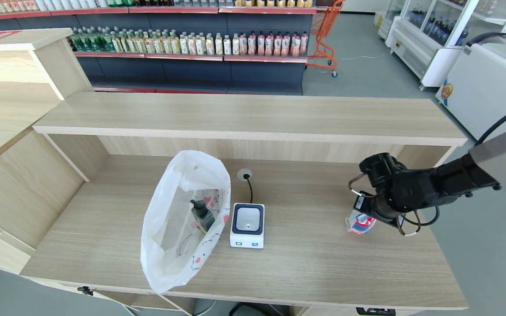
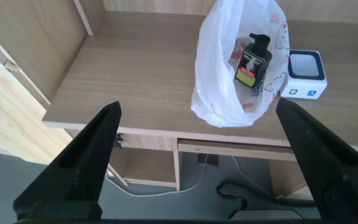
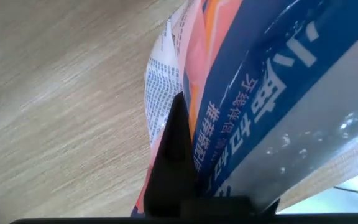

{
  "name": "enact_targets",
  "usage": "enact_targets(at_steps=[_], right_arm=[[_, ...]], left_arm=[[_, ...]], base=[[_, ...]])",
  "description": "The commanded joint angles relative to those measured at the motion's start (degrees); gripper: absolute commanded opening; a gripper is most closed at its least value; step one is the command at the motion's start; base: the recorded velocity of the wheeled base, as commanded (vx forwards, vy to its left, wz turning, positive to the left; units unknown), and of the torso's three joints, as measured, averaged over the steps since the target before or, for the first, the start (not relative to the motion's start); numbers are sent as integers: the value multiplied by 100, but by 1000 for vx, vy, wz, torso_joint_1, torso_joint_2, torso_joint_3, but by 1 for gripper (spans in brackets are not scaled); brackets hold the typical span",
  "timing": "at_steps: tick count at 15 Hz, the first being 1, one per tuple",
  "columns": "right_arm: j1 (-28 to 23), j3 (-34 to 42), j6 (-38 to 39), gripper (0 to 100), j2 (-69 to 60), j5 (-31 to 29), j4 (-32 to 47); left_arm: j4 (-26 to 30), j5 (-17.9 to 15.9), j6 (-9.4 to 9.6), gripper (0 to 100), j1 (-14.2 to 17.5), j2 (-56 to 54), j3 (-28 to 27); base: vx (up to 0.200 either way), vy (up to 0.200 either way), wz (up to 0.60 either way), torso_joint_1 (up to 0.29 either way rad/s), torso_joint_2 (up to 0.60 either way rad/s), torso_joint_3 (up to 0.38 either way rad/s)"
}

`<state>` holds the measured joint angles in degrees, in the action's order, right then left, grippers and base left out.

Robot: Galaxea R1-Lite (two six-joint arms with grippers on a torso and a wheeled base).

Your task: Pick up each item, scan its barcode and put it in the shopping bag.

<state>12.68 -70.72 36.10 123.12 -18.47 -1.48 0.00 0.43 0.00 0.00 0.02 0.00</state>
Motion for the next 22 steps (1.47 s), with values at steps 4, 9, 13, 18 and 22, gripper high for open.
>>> enact_targets(at_steps=[4,9,13,18,22], right_arm=[[-793,2985,-4040,0,-3567,5784,-1689],[-248,3029,-4858,0,-3831,7173,-1830],[305,3038,-4559,0,-3831,7147,-1804],[921,3002,-3346,0,-3761,6593,-1839],[1457,2950,-3179,0,-3559,6180,-1988]], left_arm=[[0,1,0,100,0,-2,0],[0,10,0,100,0,-2,0],[0,1,0,100,0,-2,0],[0,1,0,100,0,-2,0],[0,10,0,100,0,-2,0]], base=[[0,0,0,0,0,0],[0,0,0,0,0,0],[0,0,0,0,0,0],[0,0,0,0,0,0],[0,0,0,0,0,0]])
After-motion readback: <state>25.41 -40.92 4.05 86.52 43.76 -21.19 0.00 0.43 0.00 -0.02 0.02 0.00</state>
